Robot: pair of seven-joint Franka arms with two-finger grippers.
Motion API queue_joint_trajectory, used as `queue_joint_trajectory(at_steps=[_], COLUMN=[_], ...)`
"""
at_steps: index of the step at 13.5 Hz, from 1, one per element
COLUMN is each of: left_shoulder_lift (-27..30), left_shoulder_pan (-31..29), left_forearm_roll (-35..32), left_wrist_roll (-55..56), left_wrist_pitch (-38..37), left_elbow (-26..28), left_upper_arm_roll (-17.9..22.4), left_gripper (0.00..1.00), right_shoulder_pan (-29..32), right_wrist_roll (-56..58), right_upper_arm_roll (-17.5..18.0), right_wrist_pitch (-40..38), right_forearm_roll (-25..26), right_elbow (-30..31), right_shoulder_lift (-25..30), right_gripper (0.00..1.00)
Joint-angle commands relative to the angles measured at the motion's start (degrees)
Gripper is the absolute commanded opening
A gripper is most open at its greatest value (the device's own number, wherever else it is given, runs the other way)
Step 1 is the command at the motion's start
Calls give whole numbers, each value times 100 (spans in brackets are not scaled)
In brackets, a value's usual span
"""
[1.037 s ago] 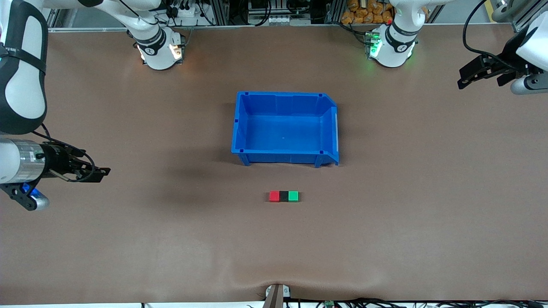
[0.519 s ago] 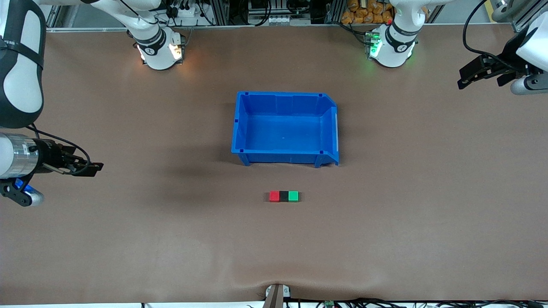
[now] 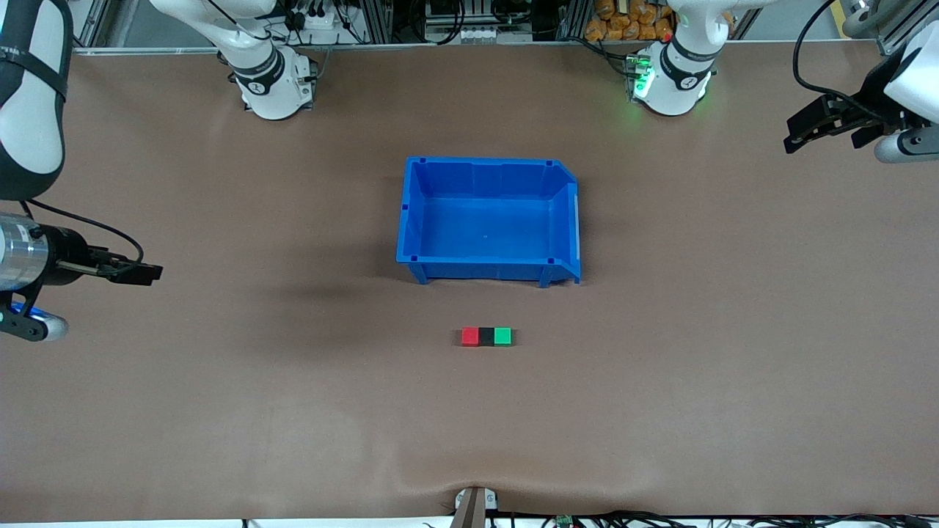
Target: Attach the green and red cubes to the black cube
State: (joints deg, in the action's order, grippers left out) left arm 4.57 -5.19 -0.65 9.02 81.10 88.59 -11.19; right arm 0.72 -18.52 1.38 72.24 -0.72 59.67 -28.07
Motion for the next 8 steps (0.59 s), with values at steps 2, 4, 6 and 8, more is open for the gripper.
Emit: queue_joint_trajectory(at_steps=[2,4,6,8], left_shoulder_lift=[-9,-18,-27,-36], left_shoulder_pan=[-52,-52,-52,-35], left_forearm_roll=[74,74,74,74], left_wrist_roll=[-111,-111,-111,-102], left_wrist_pitch=[-6,-6,-6,11], left_elbow=[-17,-17,-17,-17], left_upper_arm_roll=[-15,-15,-15,-15], left_gripper=[100,100,100,100], right_shoulder_pan=[24,42,24,24], right_wrist_roll=[445,690,858,859], right_upper_arm_roll=[55,46,38,46], right_wrist_pitch=[-34,-17,-17,-34], right_forearm_roll=[248,248,274,274], right_elbow=[124,124,124,124], right_shoulder_lift=[222,363,468,565], right_gripper=[100,100,100,100])
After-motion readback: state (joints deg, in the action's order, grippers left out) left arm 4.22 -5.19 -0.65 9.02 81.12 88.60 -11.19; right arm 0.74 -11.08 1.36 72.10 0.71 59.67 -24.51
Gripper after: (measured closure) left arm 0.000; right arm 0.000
